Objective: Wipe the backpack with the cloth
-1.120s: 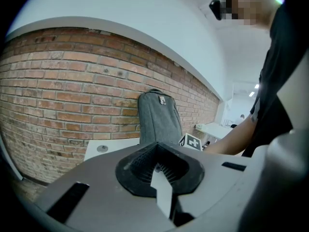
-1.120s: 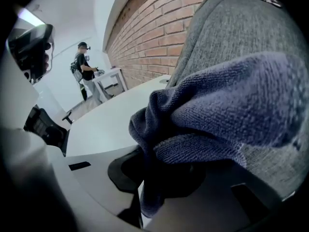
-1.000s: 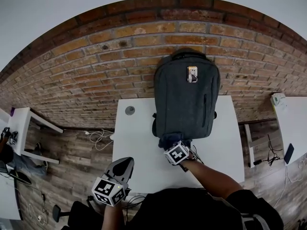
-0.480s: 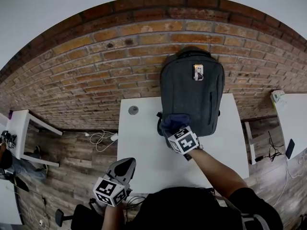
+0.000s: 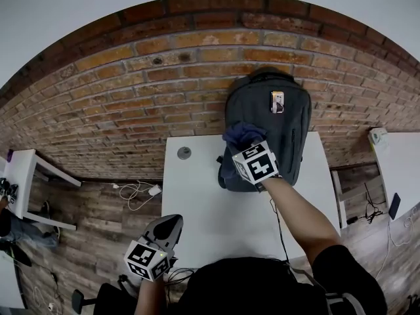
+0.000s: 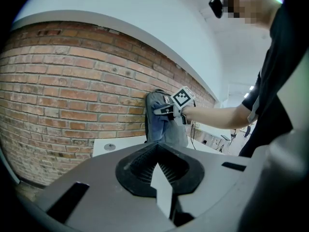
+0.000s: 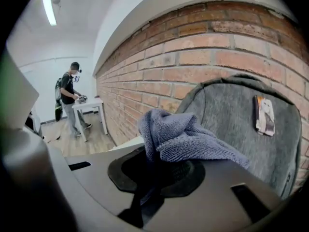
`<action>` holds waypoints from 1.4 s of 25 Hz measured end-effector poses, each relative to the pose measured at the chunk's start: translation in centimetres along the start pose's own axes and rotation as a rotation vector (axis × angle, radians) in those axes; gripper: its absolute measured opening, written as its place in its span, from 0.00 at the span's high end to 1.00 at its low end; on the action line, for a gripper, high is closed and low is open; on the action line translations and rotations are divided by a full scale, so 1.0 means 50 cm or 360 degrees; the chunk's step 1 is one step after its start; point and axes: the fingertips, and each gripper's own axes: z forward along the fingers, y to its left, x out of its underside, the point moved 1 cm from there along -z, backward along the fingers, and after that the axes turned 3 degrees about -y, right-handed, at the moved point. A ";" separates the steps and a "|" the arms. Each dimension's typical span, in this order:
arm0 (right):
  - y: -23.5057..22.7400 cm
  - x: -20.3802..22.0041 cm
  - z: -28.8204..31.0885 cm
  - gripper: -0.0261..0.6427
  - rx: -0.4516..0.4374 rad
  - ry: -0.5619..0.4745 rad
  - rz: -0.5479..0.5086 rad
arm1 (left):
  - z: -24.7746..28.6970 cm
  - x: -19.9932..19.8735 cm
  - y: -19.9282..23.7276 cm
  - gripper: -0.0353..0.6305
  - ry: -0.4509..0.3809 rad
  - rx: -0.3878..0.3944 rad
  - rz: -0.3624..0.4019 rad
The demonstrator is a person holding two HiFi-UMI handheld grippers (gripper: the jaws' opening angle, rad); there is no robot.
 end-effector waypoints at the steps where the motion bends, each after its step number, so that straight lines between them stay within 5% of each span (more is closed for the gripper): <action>1: -0.013 -0.020 0.008 0.86 0.0014 -0.0015 0.0007 | 0.000 -0.001 0.003 0.96 -0.0002 0.0000 0.0002; 9: -0.121 -0.174 0.036 0.86 0.0170 -0.0107 -0.0025 | 0.005 0.000 0.018 0.96 0.0002 -0.0007 -0.0005; 13: -0.137 -0.186 0.037 0.86 0.0198 -0.0066 -0.0147 | 0.005 -0.011 0.010 0.96 -0.0014 0.0002 -0.0003; 23: -0.154 -0.278 0.027 0.86 0.0275 -0.0268 -0.0063 | -0.009 -0.005 0.017 0.96 -0.0022 -0.0043 -0.0027; 35: -0.123 -0.276 0.093 0.86 0.0354 -0.0149 0.0521 | -0.024 0.006 0.017 0.95 -0.0008 -0.0078 -0.0054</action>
